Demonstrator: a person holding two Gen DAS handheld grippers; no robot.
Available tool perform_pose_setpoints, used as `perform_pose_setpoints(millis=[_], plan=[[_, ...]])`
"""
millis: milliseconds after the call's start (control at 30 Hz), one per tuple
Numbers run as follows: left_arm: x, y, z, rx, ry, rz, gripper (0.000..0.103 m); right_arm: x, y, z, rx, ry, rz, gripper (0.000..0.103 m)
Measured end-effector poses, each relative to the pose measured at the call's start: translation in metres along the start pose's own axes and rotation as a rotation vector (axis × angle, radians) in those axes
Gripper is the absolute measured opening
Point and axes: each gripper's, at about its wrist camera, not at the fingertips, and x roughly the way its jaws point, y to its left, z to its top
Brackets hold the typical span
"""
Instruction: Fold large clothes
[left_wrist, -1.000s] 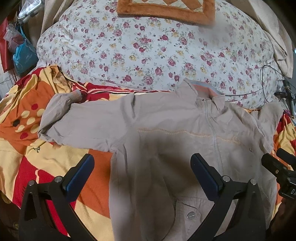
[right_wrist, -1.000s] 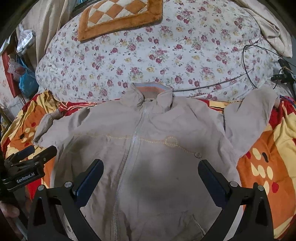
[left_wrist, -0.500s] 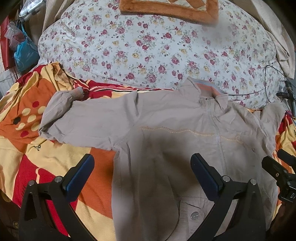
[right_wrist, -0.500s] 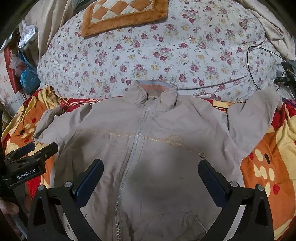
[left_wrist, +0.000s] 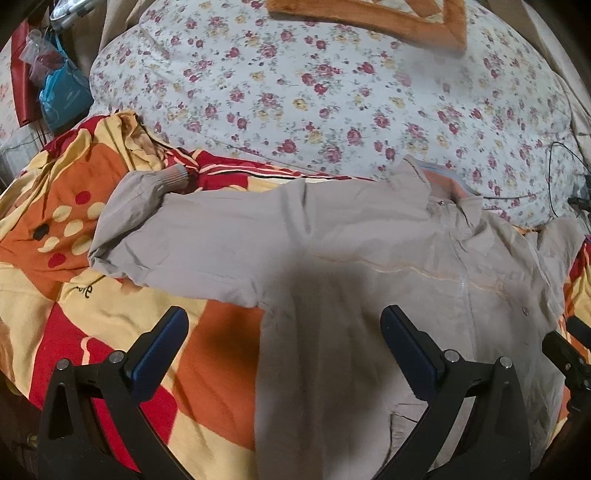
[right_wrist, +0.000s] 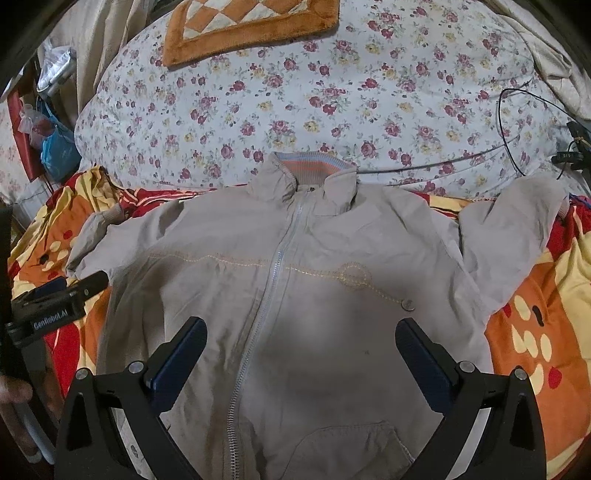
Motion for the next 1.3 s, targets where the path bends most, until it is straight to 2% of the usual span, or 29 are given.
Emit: perform_pose_setpoints(millis=[300,733,1033,1200,1300], plan=[[0.008,0.001,0.003,0.005,0.026,-0.022,0.103,0.001,-0.005,-0.005,-0.018,0.02,-0.038,0.102],[0.008,-0.009,0.008,0.034,0.027,-0.022,0.103,0.0,-0.002,-0.01,-0.01,0.024,0.01,0.102],[0.009,0.006,0.011,0.004,0.025,-0.017,0.103,0.001,0.001,-0.009,-0.018,0.024,0.003,0.102],[0.013,0.027,0.018,-0.01,0.012,0.031,0.103,0.004,0.0,-0.006,-0.017,0.047,0.015,0.102],[0.021,0.047,0.022,-0.026,0.018,0.074,0.103,0.004,-0.002,-0.002,-0.016,0.032,0.007,0.102]])
